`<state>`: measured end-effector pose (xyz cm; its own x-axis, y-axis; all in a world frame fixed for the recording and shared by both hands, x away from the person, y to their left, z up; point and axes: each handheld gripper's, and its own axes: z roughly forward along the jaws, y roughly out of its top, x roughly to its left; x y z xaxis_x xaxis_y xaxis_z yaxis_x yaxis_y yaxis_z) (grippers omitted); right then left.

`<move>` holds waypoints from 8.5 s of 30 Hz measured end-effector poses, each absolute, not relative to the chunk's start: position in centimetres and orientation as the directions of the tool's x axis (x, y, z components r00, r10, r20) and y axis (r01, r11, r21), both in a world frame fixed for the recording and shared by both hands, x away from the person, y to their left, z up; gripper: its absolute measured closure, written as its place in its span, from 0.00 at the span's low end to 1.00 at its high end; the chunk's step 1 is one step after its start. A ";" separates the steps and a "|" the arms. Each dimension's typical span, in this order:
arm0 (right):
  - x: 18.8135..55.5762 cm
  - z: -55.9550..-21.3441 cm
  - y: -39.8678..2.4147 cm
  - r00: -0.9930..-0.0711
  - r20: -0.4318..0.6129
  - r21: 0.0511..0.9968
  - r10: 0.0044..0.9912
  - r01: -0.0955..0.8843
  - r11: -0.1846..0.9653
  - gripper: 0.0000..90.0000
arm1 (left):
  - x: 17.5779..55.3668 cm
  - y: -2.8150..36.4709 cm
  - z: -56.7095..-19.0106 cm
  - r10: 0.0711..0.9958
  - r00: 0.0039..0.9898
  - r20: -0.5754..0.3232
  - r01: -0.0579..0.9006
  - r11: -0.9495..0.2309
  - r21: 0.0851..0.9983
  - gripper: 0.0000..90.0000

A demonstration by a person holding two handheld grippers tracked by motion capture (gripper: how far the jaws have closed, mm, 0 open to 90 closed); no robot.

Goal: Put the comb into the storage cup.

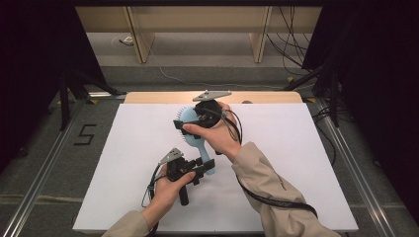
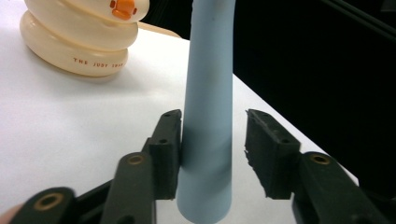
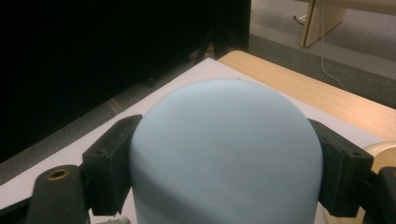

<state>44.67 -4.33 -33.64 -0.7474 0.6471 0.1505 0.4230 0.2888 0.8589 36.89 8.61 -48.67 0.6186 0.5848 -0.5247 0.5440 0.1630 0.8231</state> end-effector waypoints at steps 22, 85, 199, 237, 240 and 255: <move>44.6 -32.8 -5.8 -0.718 0.115 0.887 0.687 0.385 0.254 0.23 | 36.5 10.0 -47.6 0.731 0.612 -0.303 0.454 -0.011 0.891 0.12; 46.0 -31.3 -10.1 -0.618 0.115 0.921 0.778 0.360 0.151 0.23 | 34.8 18.1 -47.3 0.861 0.502 -0.079 0.363 -0.126 0.923 0.00; 50.0 -27.1 -12.3 -0.508 0.113 0.955 0.854 0.293 0.048 0.23 | 34.8 18.1 -47.0 0.862 0.498 -0.091 0.356 -0.108 0.928 0.00; 51.0 -26.8 -12.3 -0.473 0.124 0.964 0.872 0.267 0.008 0.23 | 34.9 18.0 -47.0 0.861 0.499 -0.095 0.357 -0.104 0.928 0.00; 51.2 -26.8 -12.3 -0.472 0.123 0.965 0.873 0.263 0.006 0.23 | 34.9 18.0 -47.0 0.861 0.499 -0.095 0.358 -0.105 0.928 0.00; 51.7 -27.0 -12.2 -0.463 0.126 0.968 0.877 0.251 -0.006 0.23 | 34.9 18.0 -47.0 0.861 0.500 -0.097 0.358 -0.104 0.928 0.00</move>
<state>51.67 -12.23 -26.95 -0.4634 0.8772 0.1258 0.2511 -0.0061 0.9679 34.92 17.97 -47.04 0.5002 0.8605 -0.0968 0.3578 -0.1036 0.9280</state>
